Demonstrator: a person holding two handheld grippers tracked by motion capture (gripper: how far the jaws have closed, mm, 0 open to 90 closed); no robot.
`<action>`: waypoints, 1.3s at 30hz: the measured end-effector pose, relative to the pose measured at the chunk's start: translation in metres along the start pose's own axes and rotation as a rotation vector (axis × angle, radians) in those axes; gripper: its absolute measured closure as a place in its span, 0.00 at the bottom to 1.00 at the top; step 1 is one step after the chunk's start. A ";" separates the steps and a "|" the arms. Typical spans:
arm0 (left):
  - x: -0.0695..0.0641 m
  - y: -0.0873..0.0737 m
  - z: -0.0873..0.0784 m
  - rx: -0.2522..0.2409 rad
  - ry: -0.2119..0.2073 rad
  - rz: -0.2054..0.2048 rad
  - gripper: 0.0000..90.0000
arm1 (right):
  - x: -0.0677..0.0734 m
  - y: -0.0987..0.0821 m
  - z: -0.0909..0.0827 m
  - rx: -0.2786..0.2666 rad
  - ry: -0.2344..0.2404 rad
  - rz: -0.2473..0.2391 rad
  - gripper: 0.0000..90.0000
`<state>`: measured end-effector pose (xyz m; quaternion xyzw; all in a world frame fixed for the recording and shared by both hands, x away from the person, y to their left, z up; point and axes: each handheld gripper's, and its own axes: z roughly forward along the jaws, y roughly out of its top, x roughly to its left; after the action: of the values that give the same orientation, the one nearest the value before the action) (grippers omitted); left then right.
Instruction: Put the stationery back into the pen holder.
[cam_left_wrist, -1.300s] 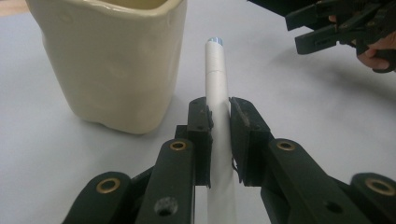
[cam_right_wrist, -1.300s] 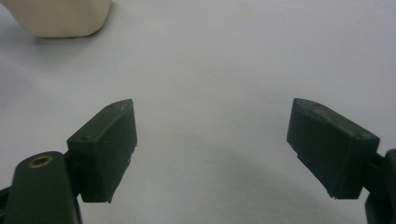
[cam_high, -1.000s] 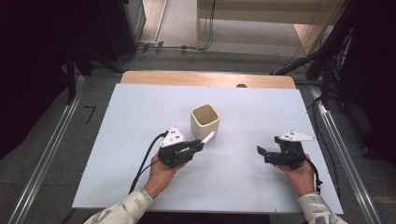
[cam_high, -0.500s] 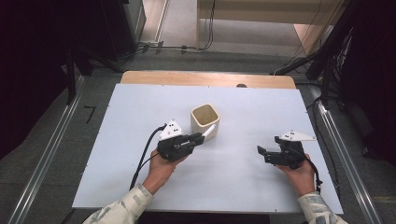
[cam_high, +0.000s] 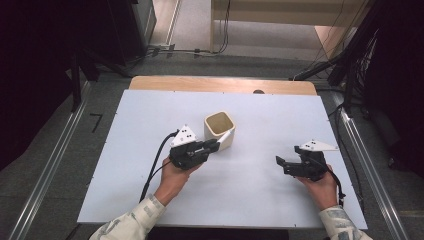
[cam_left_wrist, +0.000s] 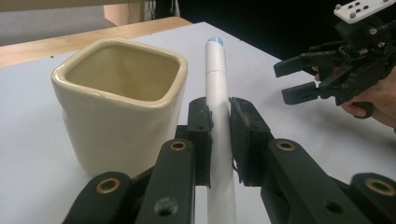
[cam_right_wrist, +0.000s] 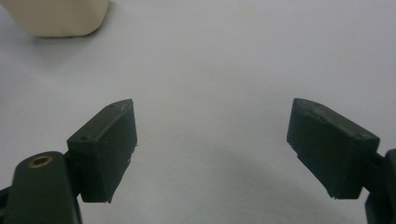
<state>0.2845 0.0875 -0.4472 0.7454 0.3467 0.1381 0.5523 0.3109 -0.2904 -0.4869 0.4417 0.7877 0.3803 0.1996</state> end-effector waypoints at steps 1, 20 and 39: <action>0.000 0.001 0.000 -0.003 -0.001 -0.002 0.88 | 0.000 0.000 0.000 -0.001 0.001 0.001 0.16; 0.005 0.022 0.008 -0.013 0.026 -0.021 0.88 | -0.001 0.000 -0.001 -0.001 0.001 0.007 0.16; 0.017 0.041 0.021 -0.016 0.079 -0.026 0.88 | -0.001 0.000 0.000 -0.002 0.002 0.004 0.16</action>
<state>0.3240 0.0777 -0.4197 0.7304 0.3765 0.1630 0.5461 0.3117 -0.2915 -0.4865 0.4427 0.7865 0.3822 0.1984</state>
